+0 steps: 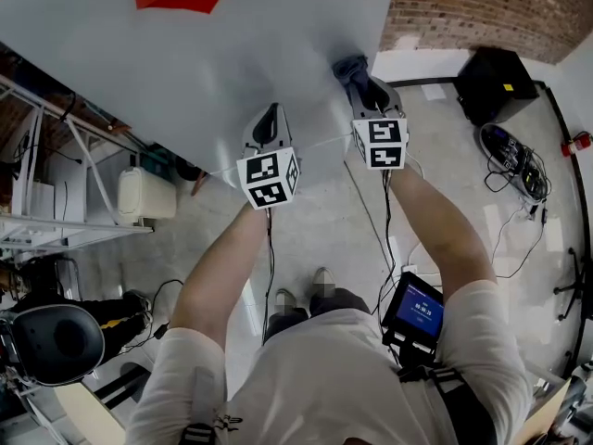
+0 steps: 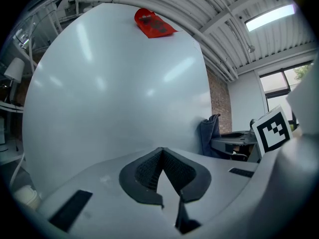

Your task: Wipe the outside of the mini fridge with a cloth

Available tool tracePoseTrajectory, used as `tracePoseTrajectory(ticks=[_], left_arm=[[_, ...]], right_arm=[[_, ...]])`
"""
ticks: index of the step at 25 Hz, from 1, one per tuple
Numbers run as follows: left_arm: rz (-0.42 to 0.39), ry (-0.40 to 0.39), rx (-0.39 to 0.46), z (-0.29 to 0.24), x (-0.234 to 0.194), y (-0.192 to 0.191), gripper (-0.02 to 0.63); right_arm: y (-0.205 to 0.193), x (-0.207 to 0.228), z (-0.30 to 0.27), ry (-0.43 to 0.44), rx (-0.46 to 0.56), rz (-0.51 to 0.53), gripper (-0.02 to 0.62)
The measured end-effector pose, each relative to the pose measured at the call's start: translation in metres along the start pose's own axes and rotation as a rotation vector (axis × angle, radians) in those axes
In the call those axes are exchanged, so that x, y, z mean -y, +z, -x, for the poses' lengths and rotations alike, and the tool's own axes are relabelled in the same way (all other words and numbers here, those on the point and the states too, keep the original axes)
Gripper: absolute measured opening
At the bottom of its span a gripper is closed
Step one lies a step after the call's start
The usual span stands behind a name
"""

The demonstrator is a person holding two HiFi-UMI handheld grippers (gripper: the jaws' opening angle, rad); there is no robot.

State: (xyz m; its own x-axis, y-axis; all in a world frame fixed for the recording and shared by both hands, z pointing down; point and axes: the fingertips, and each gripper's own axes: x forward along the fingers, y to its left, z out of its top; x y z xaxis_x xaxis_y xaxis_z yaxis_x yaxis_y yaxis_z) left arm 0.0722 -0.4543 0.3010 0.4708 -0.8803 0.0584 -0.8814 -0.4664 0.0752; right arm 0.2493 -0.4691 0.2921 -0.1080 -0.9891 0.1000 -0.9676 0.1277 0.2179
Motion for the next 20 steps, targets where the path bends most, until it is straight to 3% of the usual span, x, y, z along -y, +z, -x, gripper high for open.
tracePoseTrajectory(ticks=[4, 9, 20], left_arm=[[-0.033, 0.021, 0.052, 0.012, -0.007, 0.004, 0.003], [-0.029, 0.04, 0.065, 0.029, -0.031, -0.01, 0.003], [-0.016, 0.087, 0.092, 0.067, -0.091, -0.078, 0.003]], right_arm=[[-0.001, -0.009, 0.009, 0.023, 0.025, -0.022, 0.086], [-0.005, -0.049, 0.01, 0.078, 0.046, -0.039, 0.086], [-0.065, -0.169, 0.007, 0.202, 0.05, -0.046, 0.086]])
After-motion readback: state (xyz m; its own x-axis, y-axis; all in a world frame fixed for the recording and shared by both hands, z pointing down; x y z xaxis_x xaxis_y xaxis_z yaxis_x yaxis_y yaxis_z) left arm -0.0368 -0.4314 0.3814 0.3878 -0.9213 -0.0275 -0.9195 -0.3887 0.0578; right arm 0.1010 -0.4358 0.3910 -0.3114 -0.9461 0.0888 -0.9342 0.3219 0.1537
